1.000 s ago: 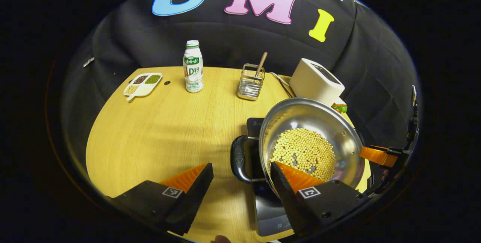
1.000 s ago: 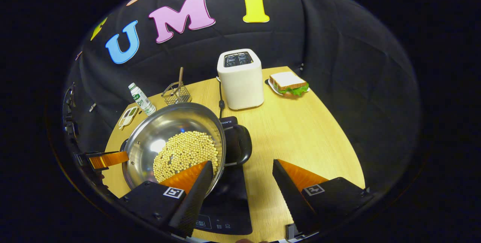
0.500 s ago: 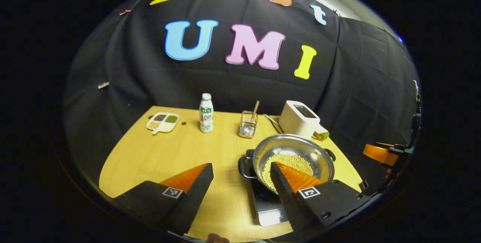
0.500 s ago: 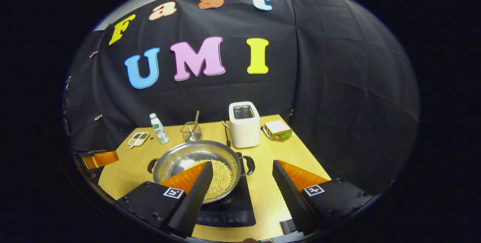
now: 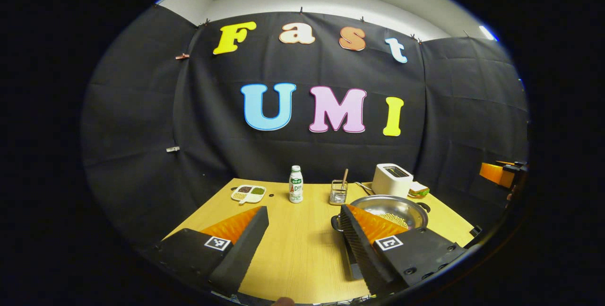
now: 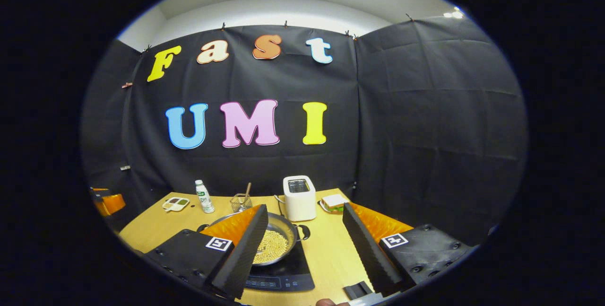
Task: First push the handle of the pot to place it horizontally, then grasp the pot with both hands and set it on the induction cooktop.
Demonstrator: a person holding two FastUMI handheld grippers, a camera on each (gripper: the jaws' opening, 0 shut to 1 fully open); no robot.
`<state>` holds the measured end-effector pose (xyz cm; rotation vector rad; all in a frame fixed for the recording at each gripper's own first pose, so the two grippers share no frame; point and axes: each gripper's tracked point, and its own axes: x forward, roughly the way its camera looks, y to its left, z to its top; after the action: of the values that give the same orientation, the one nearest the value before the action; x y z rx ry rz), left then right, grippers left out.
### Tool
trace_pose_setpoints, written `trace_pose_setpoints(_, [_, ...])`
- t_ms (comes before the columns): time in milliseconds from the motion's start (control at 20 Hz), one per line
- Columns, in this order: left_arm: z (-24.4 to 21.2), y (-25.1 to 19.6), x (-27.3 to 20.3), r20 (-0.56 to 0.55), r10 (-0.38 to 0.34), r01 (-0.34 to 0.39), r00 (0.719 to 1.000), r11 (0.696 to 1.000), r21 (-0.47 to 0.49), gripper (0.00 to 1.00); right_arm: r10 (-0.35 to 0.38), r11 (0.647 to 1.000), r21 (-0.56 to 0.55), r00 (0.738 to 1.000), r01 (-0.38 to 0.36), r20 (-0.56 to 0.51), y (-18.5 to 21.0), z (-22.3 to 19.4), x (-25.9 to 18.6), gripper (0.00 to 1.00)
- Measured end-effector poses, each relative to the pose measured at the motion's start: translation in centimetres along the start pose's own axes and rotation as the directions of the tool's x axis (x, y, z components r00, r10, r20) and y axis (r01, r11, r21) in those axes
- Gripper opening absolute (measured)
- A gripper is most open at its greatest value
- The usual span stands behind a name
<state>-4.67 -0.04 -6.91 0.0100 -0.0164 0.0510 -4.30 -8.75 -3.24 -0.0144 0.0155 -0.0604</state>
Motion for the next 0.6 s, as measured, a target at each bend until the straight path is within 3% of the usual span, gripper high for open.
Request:
trace_pose_setpoints(150, [-0.2, 0.7, -2.5, 0.042, 0.038, -0.037, 0.998, 0.999, -0.007, 0.95, 0.008, 0.997, -0.081, 0.998, -0.004, 0.055, 0.3, -0.1, -1.6, 0.99])
trace_pose_setpoints(200, [-0.5, 1.0, -3.2, 0.051, 0.056, -0.055, 0.997, 0.998, -0.014, 0.95, 0.018, 0.995, -0.101, 0.998, -0.012, 0.056, 0.5, -0.4, -2.0, 0.94])
trace_pose_setpoints(250, [-0.7, 1.1, -3.9, 0.055, 0.07, -0.069, 0.996, 0.997, -0.025, 0.95, 0.027, 0.994, -0.111, 0.998, -0.022, 0.051, 0.9, -0.7, -2.4, 0.99])
trace_pose_setpoints(600, [-3.6, 0.0, -5.9, 0.005, 0.087, -0.087, 0.996, 0.996, -0.026, 0.95, 0.111, 0.991, -0.074, 0.994, -0.11, 0.013, 3.3, -1.8, -4.1, 0.98])
